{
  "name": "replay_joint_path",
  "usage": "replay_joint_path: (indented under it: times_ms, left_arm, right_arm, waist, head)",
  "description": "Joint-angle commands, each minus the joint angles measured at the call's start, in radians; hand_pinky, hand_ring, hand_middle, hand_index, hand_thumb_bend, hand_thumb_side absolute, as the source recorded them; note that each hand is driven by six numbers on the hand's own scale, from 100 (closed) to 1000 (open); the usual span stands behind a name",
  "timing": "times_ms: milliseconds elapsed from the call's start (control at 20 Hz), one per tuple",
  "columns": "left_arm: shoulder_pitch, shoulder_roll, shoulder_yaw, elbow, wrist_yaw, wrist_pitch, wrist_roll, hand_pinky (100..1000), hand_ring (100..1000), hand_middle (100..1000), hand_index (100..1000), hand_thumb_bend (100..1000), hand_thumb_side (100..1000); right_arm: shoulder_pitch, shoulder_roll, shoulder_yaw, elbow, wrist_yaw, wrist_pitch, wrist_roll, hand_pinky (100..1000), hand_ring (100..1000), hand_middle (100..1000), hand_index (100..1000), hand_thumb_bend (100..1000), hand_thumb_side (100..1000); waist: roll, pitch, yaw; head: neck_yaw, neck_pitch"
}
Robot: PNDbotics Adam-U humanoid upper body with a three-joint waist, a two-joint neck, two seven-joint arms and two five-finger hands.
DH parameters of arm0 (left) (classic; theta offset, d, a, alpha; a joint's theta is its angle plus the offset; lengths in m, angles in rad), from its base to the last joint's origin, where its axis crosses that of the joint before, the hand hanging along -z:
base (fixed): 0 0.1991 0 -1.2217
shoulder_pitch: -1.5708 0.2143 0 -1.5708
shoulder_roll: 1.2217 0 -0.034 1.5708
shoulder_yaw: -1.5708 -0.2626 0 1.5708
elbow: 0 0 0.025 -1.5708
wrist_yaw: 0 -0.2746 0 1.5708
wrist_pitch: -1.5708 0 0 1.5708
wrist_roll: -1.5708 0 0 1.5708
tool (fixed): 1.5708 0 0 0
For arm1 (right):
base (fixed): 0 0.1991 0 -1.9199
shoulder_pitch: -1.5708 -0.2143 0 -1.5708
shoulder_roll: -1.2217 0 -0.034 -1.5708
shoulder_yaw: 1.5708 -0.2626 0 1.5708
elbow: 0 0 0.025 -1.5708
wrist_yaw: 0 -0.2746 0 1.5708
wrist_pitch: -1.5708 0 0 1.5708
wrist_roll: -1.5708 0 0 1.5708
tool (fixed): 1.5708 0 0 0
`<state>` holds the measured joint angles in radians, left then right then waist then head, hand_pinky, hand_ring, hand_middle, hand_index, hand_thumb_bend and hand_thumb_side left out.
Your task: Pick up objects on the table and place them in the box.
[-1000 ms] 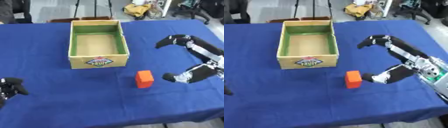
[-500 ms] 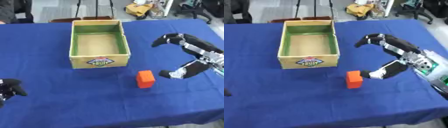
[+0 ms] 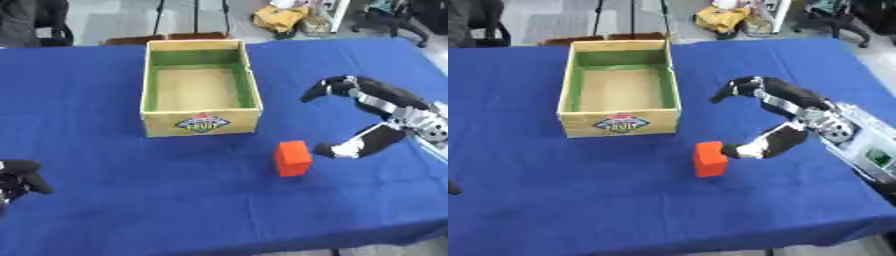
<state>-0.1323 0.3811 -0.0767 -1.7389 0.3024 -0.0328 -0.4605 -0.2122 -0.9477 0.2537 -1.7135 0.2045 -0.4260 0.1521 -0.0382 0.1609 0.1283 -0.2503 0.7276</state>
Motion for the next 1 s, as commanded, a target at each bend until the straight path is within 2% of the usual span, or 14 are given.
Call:
replay_joint_path:
  times_ms: [50,400,1000]
  left_arm:
    - [-0.01,0.009,0.001,-0.014,0.002,-0.001,-0.004,653,573,510,716,257,1000]
    - [-0.01,0.007,-0.001,-0.014,0.004,-0.001,-0.006,653,574,510,716,256,1000]
    - [-0.01,0.006,-0.002,-0.015,0.007,-0.002,-0.008,653,574,510,716,253,1000]
  right_arm:
    - [-0.02,-0.012,0.004,0.022,0.015,-0.009,0.015,830,838,740,850,529,501]
    - [-0.051,0.02,0.041,0.087,0.046,-0.025,0.055,829,836,741,851,531,515]
    - [-0.092,0.067,0.065,0.22,0.089,-0.048,0.079,826,830,736,850,537,533]
  waist:
    - [0.002,-0.01,0.002]
    - [0.005,-0.013,0.01]
    - [0.01,-0.015,0.022]
  head:
    - [-0.005,-0.004]
    - [-0.009,-0.003]
    - [-0.015,0.0]
